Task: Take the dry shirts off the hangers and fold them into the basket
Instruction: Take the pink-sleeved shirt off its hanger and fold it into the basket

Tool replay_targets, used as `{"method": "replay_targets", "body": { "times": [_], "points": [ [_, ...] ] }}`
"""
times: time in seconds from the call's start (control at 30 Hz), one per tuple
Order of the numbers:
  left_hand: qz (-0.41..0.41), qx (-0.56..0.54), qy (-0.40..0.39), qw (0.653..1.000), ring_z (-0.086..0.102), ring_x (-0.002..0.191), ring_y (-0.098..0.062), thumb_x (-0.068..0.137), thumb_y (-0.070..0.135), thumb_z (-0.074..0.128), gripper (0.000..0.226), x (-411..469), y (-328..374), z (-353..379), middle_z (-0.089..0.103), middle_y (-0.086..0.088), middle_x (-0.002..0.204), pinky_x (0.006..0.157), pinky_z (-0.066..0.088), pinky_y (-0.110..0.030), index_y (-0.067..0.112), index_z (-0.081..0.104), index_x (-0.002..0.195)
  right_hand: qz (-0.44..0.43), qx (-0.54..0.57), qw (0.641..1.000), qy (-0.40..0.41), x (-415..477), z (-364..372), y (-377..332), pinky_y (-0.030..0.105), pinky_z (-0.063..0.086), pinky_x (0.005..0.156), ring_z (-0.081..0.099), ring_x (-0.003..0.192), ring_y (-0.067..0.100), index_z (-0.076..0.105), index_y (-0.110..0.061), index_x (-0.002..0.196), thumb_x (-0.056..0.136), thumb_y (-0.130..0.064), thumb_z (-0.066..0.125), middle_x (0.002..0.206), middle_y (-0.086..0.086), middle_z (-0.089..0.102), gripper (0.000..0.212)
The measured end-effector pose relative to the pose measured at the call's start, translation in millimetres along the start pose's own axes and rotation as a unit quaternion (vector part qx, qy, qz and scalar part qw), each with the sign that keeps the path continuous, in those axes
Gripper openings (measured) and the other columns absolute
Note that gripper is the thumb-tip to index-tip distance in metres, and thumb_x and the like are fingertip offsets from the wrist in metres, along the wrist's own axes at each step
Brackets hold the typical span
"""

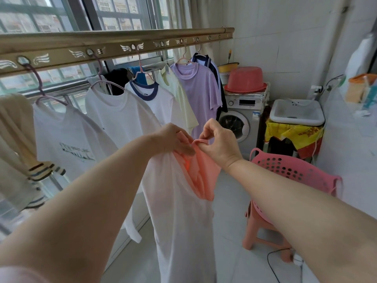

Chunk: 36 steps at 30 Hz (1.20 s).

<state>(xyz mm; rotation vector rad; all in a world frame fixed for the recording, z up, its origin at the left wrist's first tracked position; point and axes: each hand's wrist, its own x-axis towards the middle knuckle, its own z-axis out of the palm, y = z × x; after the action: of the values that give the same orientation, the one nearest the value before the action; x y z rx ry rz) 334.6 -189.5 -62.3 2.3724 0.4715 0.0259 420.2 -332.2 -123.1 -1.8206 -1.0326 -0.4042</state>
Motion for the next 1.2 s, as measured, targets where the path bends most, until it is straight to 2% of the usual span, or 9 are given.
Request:
{"method": "replay_targets", "body": {
  "times": [0.13,0.23,0.3,0.4,0.47,0.6,0.83,0.93,1.2],
  "points": [
    [-0.016,-0.041,0.007,0.999,0.070,0.090,-0.020,0.060,0.030,0.088,0.040,4,-6,-1,0.075,-0.002,0.088,0.086,0.055,-0.033,0.019,0.075,0.096,0.009,0.008,0.999,0.029,2,-1,0,0.034,0.052,0.072,0.059,0.066,0.016,0.030,-0.034,0.066,0.077,-0.015,0.075,0.067,-0.002,0.060,0.050],
    [-0.006,-0.067,0.010,0.998,0.070,0.080,-0.017,0.066,0.028,0.086,0.027,5,-5,2,0.075,-0.002,0.082,0.076,0.055,-0.028,0.017,0.075,0.088,0.006,0.013,0.999,0.038,1,1,-2,0.034,0.051,0.068,0.057,0.064,0.018,0.030,-0.033,0.065,0.078,-0.020,0.076,0.067,0.002,0.060,0.050],
    [0.006,-0.055,0.070,0.996,0.066,0.070,-0.014,0.071,0.018,0.082,0.015,7,-1,6,0.071,-0.001,0.075,0.069,0.052,-0.024,0.014,0.074,0.084,0.004,0.020,0.999,0.027,1,0,-1,0.032,0.052,0.069,0.058,0.064,0.016,0.033,-0.032,0.067,0.080,-0.026,0.076,0.067,0.000,0.060,0.045],
    [0.049,-0.015,0.151,0.987,0.061,0.067,-0.013,0.071,0.013,0.079,0.010,11,0,7,0.067,0.000,0.069,0.068,0.052,-0.028,0.016,0.073,0.078,0.010,0.032,0.999,-0.035,-2,-3,1,0.030,0.053,0.081,0.065,0.076,0.012,0.048,-0.024,0.085,0.079,-0.035,0.075,0.072,-0.010,0.064,0.030],
    [0.072,0.019,0.171,0.983,0.061,0.064,-0.013,0.069,0.014,0.078,0.011,13,0,5,0.066,0.001,0.065,0.068,0.054,-0.031,0.023,0.071,0.070,0.028,0.039,0.997,-0.067,-3,-2,0,0.031,0.052,0.088,0.068,0.085,0.009,0.050,-0.024,0.106,0.078,-0.041,0.074,0.077,-0.015,0.068,0.041],
    [0.099,0.051,0.172,0.979,0.060,0.061,-0.011,0.069,0.014,0.077,0.015,14,3,7,0.065,0.006,0.060,0.067,0.055,-0.032,0.026,0.070,0.066,0.061,0.085,0.992,-0.072,-1,3,-3,0.039,0.056,0.083,0.069,0.079,0.008,0.047,-0.025,0.119,0.078,-0.034,0.069,0.078,-0.012,0.072,0.047],
    [0.088,0.022,0.164,0.982,0.059,0.062,-0.013,0.070,0.012,0.076,0.011,13,1,9,0.064,0.003,0.059,0.064,0.053,-0.031,0.021,0.071,0.068,0.065,0.067,0.993,-0.072,0,0,-3,0.031,0.057,0.080,0.068,0.075,0.008,0.060,-0.024,0.097,0.079,-0.028,0.075,0.078,-0.007,0.071,0.024],
    [0.083,0.003,0.157,0.984,0.058,0.057,-0.009,0.071,0.006,0.074,0.011,11,-1,8,0.062,0.003,0.058,0.057,0.049,-0.020,0.017,0.072,0.070,0.060,0.064,0.994,-0.062,1,1,-2,0.031,0.057,0.079,0.067,0.072,0.006,0.064,-0.022,0.090,0.077,-0.029,0.078,0.076,-0.010,0.069,0.020],
    [0.070,-0.006,0.153,0.986,0.055,0.054,-0.006,0.072,0.006,0.075,0.018,7,-3,4,0.061,0.002,0.059,0.054,0.047,-0.017,0.022,0.069,0.065,0.036,0.058,0.996,-0.052,4,6,-2,0.032,0.057,0.079,0.068,0.075,0.006,0.074,-0.021,0.090,0.080,-0.026,0.075,0.080,-0.006,0.074,0.012]
  ]
}}
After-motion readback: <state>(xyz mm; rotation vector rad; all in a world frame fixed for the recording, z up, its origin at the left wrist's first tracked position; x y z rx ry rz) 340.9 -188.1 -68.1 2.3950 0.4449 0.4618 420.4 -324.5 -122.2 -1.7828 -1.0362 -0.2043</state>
